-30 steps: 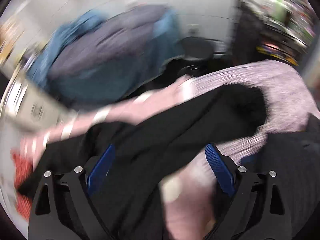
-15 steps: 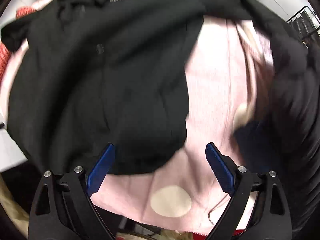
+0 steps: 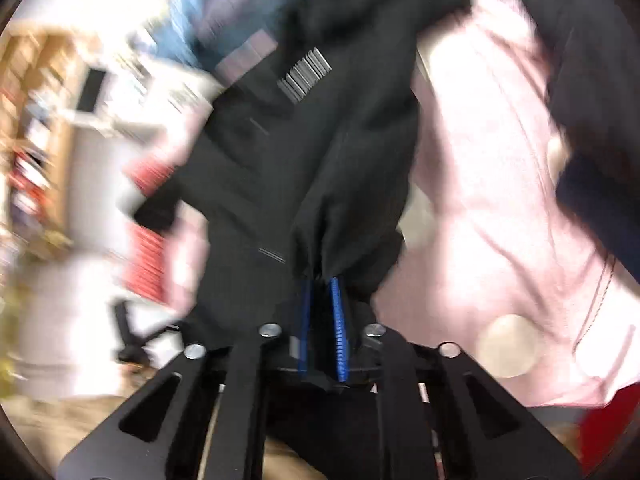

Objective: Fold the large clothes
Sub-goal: 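Grasp the jacket with the left gripper while the right gripper lifts its hem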

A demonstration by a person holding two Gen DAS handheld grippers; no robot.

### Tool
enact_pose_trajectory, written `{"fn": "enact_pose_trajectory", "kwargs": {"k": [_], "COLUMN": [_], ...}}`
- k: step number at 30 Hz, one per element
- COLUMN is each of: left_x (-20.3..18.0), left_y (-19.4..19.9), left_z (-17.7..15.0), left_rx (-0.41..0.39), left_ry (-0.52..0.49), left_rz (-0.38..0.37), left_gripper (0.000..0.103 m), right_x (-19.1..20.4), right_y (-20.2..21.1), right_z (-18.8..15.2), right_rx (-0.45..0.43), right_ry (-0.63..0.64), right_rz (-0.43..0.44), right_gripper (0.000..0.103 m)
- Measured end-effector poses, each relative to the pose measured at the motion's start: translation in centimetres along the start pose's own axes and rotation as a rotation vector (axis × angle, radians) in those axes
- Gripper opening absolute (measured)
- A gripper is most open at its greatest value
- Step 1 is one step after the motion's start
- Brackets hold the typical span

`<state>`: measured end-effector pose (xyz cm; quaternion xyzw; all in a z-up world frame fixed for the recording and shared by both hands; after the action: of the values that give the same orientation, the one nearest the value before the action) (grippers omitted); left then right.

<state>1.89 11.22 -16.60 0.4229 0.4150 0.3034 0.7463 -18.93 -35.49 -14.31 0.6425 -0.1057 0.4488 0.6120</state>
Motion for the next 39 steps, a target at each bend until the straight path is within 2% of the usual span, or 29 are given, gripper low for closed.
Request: {"fn": "enact_pose_trajectory", "kwargs": {"k": [1,2,3,4,5,6,7,8,9,10,12,14,17,20,23,24,25,26,27,28,29,30,32,34,36,38,39], "left_x": [1.2,2.4,3.8,4.5,5.1,5.5,5.4,5.3,4.9,4.9,5.1,5.9,7.7,8.2,5.8,4.6,3.2,2.0,1.2,0.9,0.8,1.2,1.9,2.7,3.9,5.1,5.7], "left_y": [1.3,2.0,2.0,1.5,0.4,-0.8,-1.5,-1.9,-2.0,-1.9,-2.2,-3.2,-4.9,-7.1,-9.1,-9.8,-10.4,-10.8,-10.9,-10.5,-9.8,-8.5,-5.5,-2.2,1.1,4.6,6.3], "left_z": [2.0,3.8,5.6,6.5,7.4,8.1,8.1,7.8,7.2,6.5,3.5,0.8,-4.6,-8.1,-9.5,-9.7,-9.8,-9.8,-9.5,-9.1,-8.4,-7.0,-4.1,-0.9,1.6,3.7,4.6], "left_rx": [-0.071,-0.129,-0.166,-0.166,-0.141,-0.104,-0.079,-0.065,-0.068,-0.081,-0.088,-0.01,0.106,0.171,0.208,0.232,0.258,0.276,0.286,0.287,0.284,0.272,0.203,0.118,0.06,0.025,0.001], "left_ry": [0.042,0.078,0.105,0.106,0.098,0.102,0.123,0.142,0.145,0.136,0.109,0.132,0.213,0.254,0.218,0.173,0.089,0.02,-0.031,-0.043,-0.019,0.059,0.147,0.158,0.198,0.228,0.214], "left_rz": [0.012,0.039,0.09,0.136,0.184,0.211,0.196,0.153,0.104,0.092,0.14,0.146,0.168,0.168,0.12,0.111,0.14,0.163,0.175,0.161,0.118,0.027,-0.069,-0.061,-0.079,-0.092,-0.073], "left_gripper": [0.005,0.004,0.004,0.004,0.004,0.006,0.021,0.037,0.076,0.098,0.097,0.097,0.097,0.096,0.096,0.095,0.091,0.085,0.067,0.038,0.021,0.011,0.01,0.005,0.003,0.003,0.002], "right_x": [0.7,0.9,1.0,1.1,0.7,0.1,-1.1,-1.7,-2.4,-2.7,-4.6,-7.1,-11.4,-13.9,-13.2,-12.6,-11.7,-11.2,-10.5,-10.0,-8.8,-7.6,-5.1,-4.2,-4.9,-5.9,-6.1], "right_y": [1.9,2.9,3.7,3.8,2.8,1.7,-0.1,-0.9,-1.7,-2.1,-2.9,-3.4,-3.9,-3.8,-4.8,-6.0,-7.4,-8.3,-9.1,-9.5,-9.4,-8.9,-6.6,-3.8,0.4,4.3,6.3], "right_z": [1.3,2.4,3.5,4.3,5.1,5.3,5.0,4.5,3.5,2.9,0.6,-1.7,-4.4,-5.2,-5.2,-5.3,-5.3,-5.5,-5.7,-5.9,-5.9,-5.8,-5.0,-4.7,-5.0,-5.7,-6.2], "right_rx": [-0.072,-0.13,-0.199,-0.245,-0.253,-0.223,-0.153,-0.127,-0.104,-0.089,-0.057,-0.012,0.045,0.002,-0.081,-0.072,-0.032,0.007,0.053,0.075,0.091,0.088,0.063,0.026,0.003,-0.018,-0.025], "right_ry": [-0.033,-0.041,-0.02,0.026,0.078,0.09,0.067,0.045,0.028,0.034,0.071,0.088,0.078,0.064,0.063,0.099,0.155,0.175,0.153,0.105,0.02,-0.032,-0.139,-0.292,-0.541,-0.647,-0.655], "right_rz": [0.07,0.084,0.041,-0.044,-0.177,-0.273,-0.382,-0.388,-0.361,-0.359,-0.44,-0.544,-0.61,-0.616,-0.52,-0.51,-0.514,-0.525,-0.485,-0.418,-0.302,-0.221,-0.088,0.035,0.158,0.19,0.174], "right_gripper": [0.003,0.004,0.004,0.012,0.026,0.071,0.089,0.089,0.089,0.089,0.089,0.089,0.089,0.089,0.089,0.079,0.049,0.031,0.009,0.008,0.006,0.006,0.005,0.004,0.004,0.004,0.004]}}
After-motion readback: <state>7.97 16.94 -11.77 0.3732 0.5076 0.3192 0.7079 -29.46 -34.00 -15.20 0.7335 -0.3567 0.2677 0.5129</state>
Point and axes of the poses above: each gripper's, at about its wrist camera, not at the fingertips, and y roughly against the way its jaws point, x to its left, z to its top, the point moved 3 cm from there along -y, roughly the way its jaws point, and after that the axes turned 10 degrees about -x, right-handed, at the moved point
